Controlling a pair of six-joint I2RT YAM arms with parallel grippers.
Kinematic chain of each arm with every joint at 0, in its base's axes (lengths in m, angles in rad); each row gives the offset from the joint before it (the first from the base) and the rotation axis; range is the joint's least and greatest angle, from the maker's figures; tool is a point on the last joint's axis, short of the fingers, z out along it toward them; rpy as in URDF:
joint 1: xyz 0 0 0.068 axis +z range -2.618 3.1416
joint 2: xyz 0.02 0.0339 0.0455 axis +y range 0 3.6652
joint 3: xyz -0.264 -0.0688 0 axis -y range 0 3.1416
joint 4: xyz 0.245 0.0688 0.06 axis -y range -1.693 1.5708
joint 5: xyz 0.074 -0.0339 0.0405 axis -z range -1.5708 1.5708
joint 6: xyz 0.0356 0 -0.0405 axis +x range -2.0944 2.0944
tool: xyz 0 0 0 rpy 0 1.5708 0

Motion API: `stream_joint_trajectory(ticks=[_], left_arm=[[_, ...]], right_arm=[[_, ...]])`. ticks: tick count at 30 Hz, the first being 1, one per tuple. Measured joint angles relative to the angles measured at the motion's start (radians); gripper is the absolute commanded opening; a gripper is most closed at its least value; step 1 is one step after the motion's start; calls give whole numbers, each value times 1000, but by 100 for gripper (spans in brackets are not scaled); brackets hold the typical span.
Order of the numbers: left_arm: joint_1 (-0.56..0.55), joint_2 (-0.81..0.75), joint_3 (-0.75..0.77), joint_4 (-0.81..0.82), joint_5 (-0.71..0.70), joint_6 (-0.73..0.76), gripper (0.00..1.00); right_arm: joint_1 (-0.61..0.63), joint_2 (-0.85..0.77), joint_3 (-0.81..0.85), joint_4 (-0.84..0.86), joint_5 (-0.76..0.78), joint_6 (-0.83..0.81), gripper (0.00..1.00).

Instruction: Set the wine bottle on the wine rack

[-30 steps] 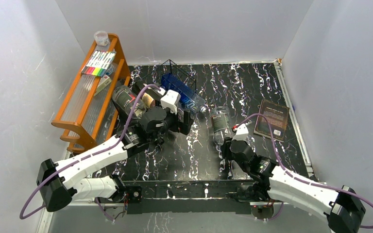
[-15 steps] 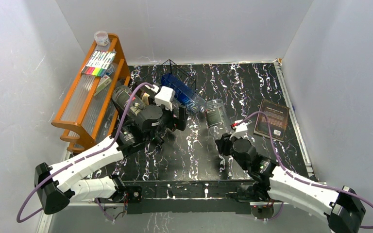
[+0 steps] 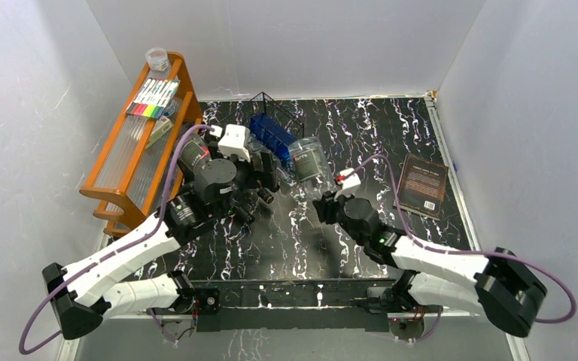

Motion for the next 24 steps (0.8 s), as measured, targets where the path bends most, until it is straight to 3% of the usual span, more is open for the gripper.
stream_joint_trajectory(ticks=[12, 24], left_arm=[[5, -106, 0, -38, -64, 1, 98], [5, -166, 11, -89, -94, 15, 98]], right_arm=[[-161, 422, 370, 188, -255, -18, 0], [-235, 676, 650, 137, -487, 8, 0]])
